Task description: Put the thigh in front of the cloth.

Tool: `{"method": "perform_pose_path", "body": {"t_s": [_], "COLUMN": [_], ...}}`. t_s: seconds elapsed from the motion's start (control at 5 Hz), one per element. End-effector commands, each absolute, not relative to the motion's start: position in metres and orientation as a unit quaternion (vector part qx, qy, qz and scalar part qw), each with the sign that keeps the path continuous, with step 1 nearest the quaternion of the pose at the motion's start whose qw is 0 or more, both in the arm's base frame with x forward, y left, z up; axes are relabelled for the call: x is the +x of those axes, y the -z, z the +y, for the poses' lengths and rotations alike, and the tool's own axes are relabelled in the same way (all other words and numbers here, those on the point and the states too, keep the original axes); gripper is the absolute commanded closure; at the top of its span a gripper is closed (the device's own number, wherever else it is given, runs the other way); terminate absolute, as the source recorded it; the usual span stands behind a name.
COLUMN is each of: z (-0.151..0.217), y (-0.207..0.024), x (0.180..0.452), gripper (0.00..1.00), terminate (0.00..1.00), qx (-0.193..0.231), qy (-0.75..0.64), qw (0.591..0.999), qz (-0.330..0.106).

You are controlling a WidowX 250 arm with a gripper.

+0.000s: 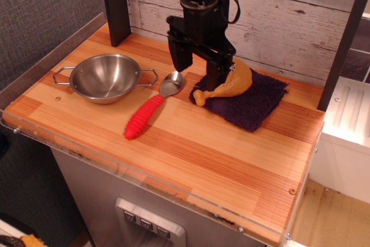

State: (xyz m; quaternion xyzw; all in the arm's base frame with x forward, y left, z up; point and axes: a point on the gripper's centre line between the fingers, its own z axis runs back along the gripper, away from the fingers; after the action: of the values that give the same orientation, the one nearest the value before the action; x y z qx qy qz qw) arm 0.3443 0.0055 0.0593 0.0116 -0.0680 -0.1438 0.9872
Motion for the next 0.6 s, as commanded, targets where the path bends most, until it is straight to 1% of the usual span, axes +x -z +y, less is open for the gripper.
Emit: {"method": "perform_pose_path", "body": {"t_s": [0.0, 0.2, 0.4], "z": [-0.0037, -0.0052, -0.0053], "y": [-0.0567, -0.052, -0.0484], "x": [0.3546, 0.3551, 0.3553], "gripper": [0.0, 0.0, 1.0], "terminate": [0.0, 0.0, 0.0], "qx": [0.006, 0.01, 0.012], "qy": [0.151, 0.156, 0.154], "qw": [0.985, 0.985, 0.986], "qz": [-0.081, -0.073, -0.066]}}
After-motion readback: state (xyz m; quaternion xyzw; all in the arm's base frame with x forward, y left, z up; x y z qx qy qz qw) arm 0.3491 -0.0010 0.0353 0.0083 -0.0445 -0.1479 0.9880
